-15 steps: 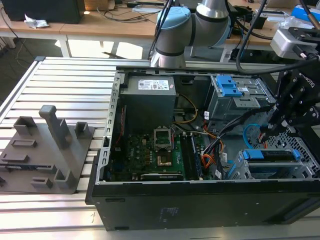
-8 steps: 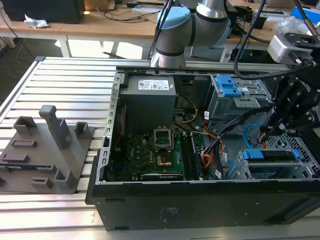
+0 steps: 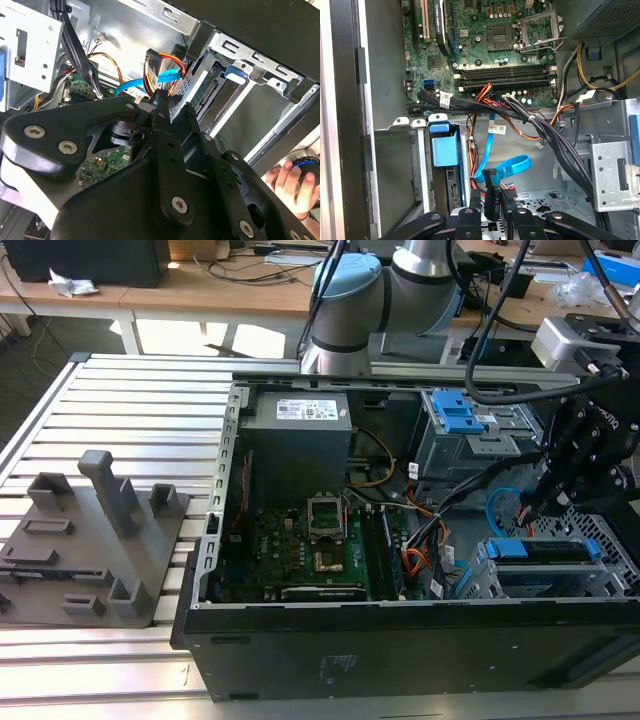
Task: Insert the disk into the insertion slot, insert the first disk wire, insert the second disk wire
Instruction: 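Insert the first disk wire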
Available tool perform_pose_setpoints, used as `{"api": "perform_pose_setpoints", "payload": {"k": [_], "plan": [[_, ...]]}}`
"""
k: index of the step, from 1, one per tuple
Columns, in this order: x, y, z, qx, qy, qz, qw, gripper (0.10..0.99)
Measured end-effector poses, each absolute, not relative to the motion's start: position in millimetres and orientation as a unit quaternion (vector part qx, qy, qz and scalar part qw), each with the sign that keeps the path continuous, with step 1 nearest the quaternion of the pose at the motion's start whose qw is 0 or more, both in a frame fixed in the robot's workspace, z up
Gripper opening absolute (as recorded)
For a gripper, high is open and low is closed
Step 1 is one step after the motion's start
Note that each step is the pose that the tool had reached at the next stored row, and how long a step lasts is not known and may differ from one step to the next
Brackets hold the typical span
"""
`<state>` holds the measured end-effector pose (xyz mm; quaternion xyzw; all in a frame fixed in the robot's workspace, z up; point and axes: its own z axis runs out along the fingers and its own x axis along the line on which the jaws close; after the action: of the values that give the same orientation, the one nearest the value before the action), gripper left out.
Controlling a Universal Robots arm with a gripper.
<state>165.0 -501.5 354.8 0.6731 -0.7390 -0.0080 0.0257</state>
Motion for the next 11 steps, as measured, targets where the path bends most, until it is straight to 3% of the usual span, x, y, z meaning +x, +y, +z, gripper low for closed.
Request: {"api": "perform_pose_setpoints", "payload": {"k": [2,4,11], "plan": [[165.0,-501.4,354.8,0.673,-0.739,-0.008,0.026,0.286],[165.0,-501.4,354.8,0.673,-0.739,-0.008,0.026,0.176],[165.0,-501.4,354.8,0.673,-0.739,-0.008,0.026,0.176]]}}
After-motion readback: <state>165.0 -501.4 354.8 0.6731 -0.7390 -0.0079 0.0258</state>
